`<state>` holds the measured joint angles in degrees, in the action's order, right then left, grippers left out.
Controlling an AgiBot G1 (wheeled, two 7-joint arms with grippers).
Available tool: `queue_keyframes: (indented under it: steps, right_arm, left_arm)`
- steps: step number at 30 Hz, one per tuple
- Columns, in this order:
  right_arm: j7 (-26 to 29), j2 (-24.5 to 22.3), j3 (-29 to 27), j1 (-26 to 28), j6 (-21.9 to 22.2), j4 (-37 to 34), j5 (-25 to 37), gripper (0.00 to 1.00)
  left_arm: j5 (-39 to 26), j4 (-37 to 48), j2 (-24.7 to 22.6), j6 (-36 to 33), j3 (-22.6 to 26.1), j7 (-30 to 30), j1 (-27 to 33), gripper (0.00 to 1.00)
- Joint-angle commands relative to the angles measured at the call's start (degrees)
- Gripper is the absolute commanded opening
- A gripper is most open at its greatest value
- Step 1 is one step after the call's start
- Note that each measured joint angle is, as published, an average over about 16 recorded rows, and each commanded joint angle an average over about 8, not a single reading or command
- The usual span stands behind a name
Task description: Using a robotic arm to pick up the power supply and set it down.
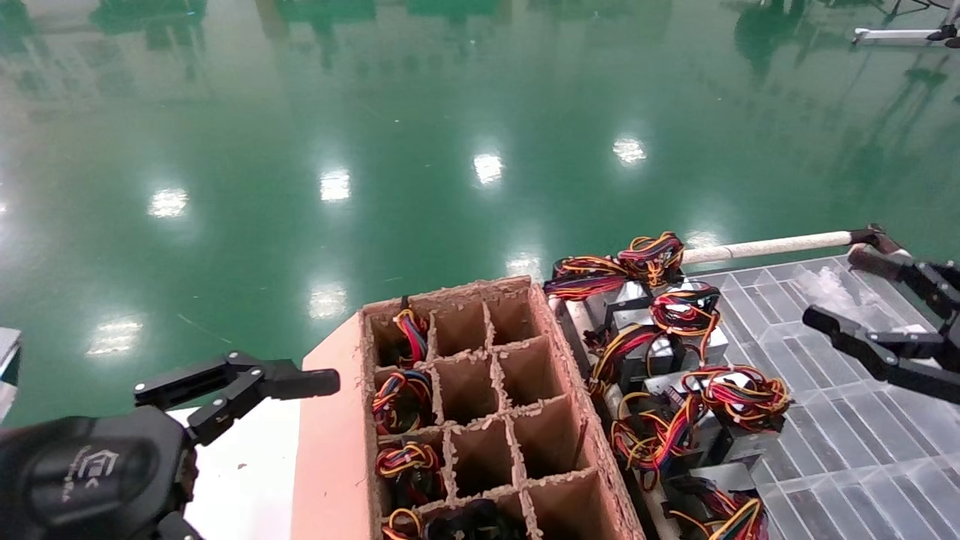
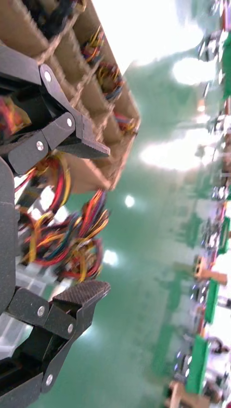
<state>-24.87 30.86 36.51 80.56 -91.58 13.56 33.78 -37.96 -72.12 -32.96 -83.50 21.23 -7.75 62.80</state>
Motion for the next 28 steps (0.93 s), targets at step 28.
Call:
queue_keyframes:
  steps: [28]
  right_arm:
    - [17.1, 2.0, -9.8, -9.1, 2.8, 28.8, 3.8, 1.00]
  left_arm:
    - [0.0, 0.0, 0.0, 0.0, 0.0, 0.0, 0.0, 1.00]
